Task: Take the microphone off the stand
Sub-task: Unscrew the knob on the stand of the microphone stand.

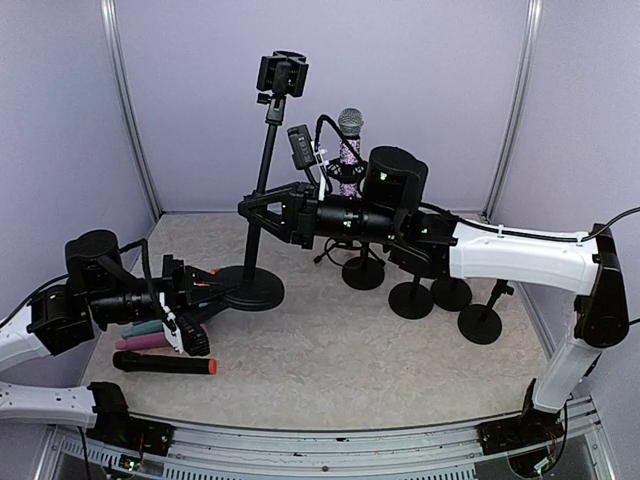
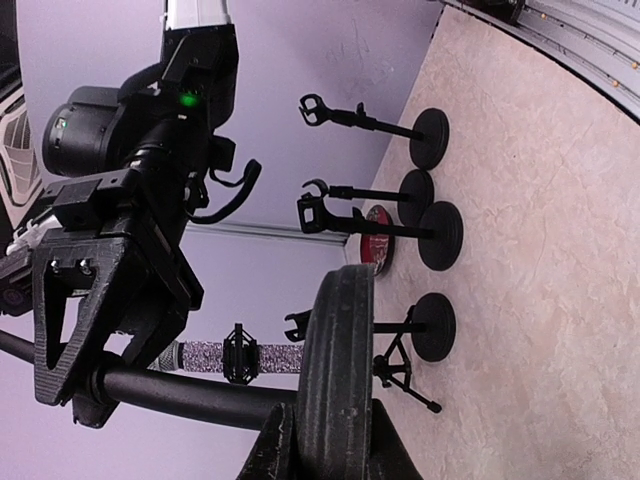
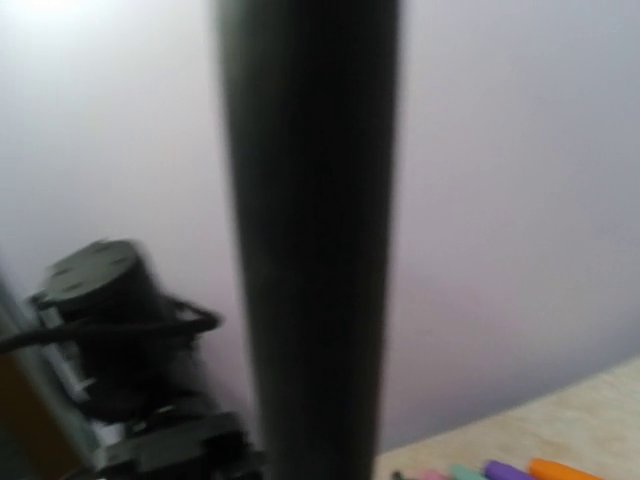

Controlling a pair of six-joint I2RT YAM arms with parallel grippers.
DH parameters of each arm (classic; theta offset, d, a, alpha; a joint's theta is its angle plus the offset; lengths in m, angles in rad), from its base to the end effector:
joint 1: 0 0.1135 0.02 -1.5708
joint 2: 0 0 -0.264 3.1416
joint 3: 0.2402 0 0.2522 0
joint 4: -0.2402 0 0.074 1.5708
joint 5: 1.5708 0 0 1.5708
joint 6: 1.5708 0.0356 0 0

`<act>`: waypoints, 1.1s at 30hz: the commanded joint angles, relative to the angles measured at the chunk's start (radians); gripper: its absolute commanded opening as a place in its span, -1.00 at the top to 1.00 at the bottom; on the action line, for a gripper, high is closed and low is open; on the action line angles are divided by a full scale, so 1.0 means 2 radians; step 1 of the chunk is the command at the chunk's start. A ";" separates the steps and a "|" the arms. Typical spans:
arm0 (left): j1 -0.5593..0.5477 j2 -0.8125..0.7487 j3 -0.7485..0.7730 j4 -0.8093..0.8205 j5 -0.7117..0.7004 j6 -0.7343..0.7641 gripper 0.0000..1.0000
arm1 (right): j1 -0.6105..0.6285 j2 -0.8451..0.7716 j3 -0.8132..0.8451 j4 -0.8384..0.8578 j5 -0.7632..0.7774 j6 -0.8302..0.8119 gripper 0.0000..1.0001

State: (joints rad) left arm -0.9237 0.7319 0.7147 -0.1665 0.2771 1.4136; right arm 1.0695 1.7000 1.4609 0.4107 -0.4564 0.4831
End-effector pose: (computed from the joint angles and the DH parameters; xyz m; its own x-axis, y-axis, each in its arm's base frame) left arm 0.0983 -0.1463 0.3259 0.9009 0.3836 -0.2033 0.2543 -0.0868 0.9632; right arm 0.1836 0.3676 0.3937 -0.3899 0.1561 -0.9075 -0.9200 -0.0248 0.3911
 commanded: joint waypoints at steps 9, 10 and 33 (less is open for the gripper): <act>0.006 0.020 0.037 -0.020 -0.003 -0.043 1.00 | 0.033 0.012 0.053 0.123 -0.332 0.069 1.00; 0.006 0.020 0.037 -0.019 -0.003 -0.043 1.00 | 0.034 0.013 0.055 0.120 -0.336 0.067 1.00; -0.004 -0.013 -0.081 0.223 -0.110 0.045 1.00 | 0.060 -0.081 -0.030 -0.156 0.346 -0.015 -0.32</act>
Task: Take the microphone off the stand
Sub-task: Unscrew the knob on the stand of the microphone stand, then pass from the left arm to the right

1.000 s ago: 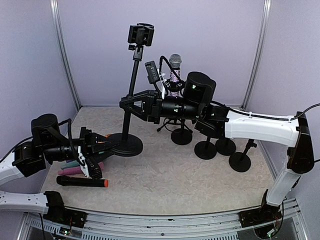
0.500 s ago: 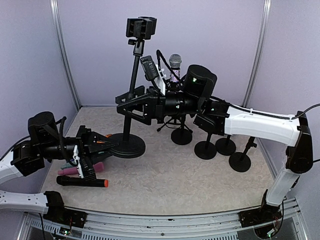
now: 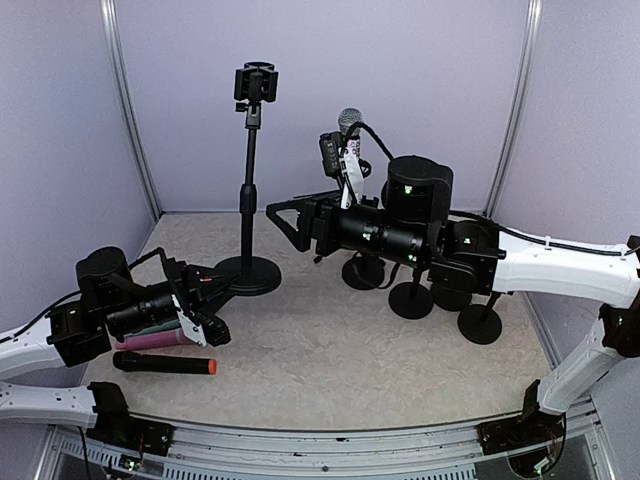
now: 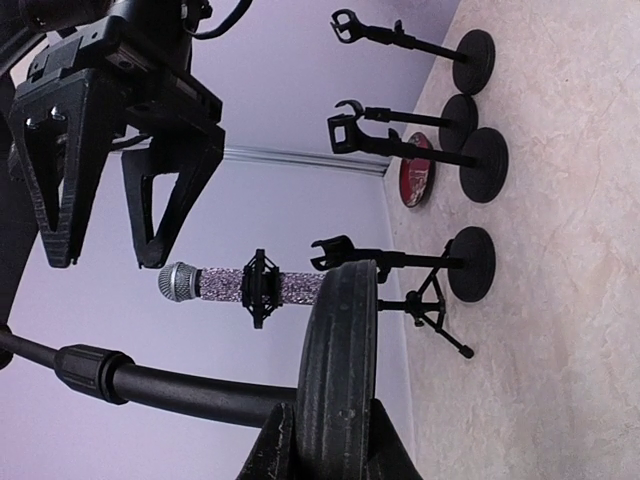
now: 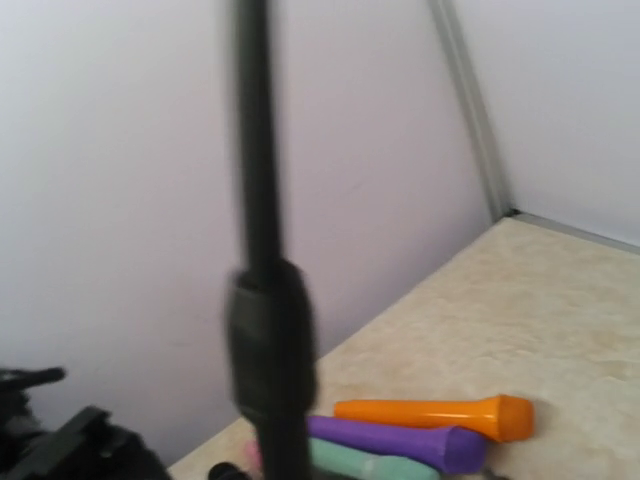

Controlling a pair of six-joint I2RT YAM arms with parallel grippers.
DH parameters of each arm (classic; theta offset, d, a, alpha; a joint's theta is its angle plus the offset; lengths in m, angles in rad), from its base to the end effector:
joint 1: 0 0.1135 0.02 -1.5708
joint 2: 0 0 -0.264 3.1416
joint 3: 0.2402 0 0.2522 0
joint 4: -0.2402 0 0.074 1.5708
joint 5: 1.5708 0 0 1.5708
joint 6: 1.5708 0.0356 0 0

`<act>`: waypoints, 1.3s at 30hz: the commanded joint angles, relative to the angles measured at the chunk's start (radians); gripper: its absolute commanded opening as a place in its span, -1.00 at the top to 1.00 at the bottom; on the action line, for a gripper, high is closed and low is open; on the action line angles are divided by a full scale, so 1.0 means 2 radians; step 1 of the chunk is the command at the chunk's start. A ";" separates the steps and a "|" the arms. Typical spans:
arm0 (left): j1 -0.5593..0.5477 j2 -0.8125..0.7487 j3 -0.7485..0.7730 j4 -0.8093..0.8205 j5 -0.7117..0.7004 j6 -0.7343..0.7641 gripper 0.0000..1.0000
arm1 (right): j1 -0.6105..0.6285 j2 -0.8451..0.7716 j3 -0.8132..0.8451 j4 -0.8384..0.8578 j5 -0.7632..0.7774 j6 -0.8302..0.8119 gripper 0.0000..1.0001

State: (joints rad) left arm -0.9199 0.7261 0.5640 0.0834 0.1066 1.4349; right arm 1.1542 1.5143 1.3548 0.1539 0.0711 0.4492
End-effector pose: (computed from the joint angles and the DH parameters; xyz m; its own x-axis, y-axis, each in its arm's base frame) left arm 0.1079 -0.1479 0.2999 0.8410 0.5218 -0.1433 0.1631 0.0082 0.9866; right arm 0.1504 0.3337 0.3968 -0.3857 0.1989 -0.9010 -0.7948 0.4243 0.4339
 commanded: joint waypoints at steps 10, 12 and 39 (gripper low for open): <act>-0.013 0.002 -0.015 0.108 -0.049 0.073 1.00 | 0.038 0.099 0.128 -0.033 0.096 -0.023 -0.30; -0.014 0.002 -0.015 0.108 -0.053 0.073 1.00 | 0.038 0.116 0.147 -0.042 0.098 -0.021 -0.25; -0.015 -0.010 0.003 -0.051 0.009 0.010 -0.93 | 0.029 0.017 -0.100 0.206 0.101 -0.098 1.00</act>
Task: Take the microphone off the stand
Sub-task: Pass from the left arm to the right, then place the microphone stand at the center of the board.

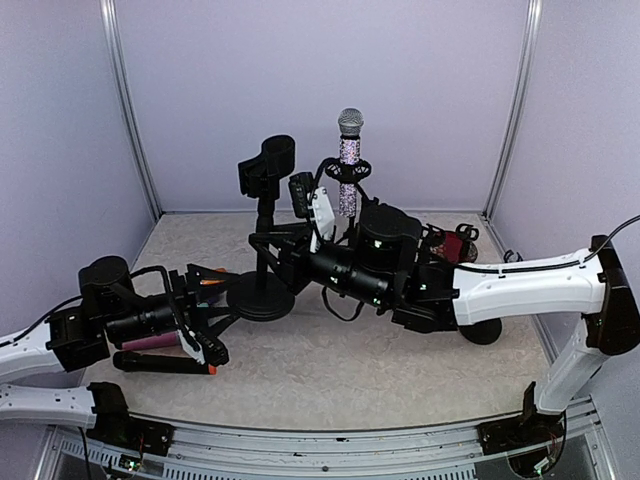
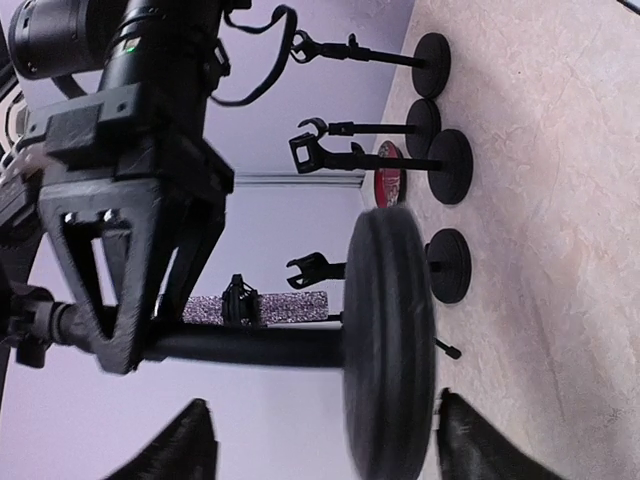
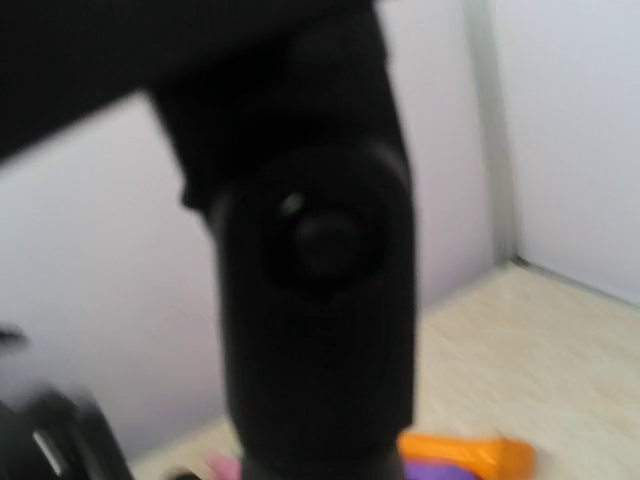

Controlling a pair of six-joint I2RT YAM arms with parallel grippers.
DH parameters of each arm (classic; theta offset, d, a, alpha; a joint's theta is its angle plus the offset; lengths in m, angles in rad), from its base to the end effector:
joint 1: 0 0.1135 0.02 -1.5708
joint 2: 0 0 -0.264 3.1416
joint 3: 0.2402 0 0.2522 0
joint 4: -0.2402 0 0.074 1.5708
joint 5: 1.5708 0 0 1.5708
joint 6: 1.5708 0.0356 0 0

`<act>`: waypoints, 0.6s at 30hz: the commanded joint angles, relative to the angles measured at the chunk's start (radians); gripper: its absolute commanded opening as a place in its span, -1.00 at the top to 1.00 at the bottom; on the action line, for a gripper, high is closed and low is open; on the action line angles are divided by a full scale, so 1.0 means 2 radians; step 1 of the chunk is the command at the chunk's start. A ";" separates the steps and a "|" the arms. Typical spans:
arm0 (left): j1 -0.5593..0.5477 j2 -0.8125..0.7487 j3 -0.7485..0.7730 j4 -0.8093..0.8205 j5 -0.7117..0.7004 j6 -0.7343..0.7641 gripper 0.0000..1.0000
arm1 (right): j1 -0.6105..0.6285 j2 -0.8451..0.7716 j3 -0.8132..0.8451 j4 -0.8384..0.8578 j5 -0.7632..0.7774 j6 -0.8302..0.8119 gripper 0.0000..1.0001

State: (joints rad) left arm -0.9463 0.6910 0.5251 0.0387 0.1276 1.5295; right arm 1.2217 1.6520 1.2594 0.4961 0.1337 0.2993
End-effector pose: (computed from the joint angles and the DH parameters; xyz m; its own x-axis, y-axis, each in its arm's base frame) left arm 0.0995 -0.1458 0.2866 0.8747 0.4814 -0.0571 0.1104 -0.0831 0.9904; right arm 0.1411 0.3737 0.3496 -0.2275 0.2295 -0.9464 -0.8570 0.4144 0.3064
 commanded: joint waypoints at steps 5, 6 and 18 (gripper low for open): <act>0.000 0.038 0.070 -0.146 -0.016 -0.088 -0.98 | -0.016 -0.124 -0.166 0.027 0.179 -0.032 1.00; 0.001 0.051 0.078 -0.165 -0.019 -0.100 -0.98 | -0.020 -0.139 -0.192 0.028 0.199 -0.032 1.00; 0.081 0.171 0.189 -0.247 -0.024 -0.232 -0.98 | -0.072 -0.306 -0.445 0.034 0.371 0.011 1.00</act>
State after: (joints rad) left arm -0.8337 0.9939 0.8215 -0.4080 0.0723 1.1896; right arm 1.1011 1.1156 0.4431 0.4839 0.7322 0.2741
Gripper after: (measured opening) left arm 0.988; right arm 0.208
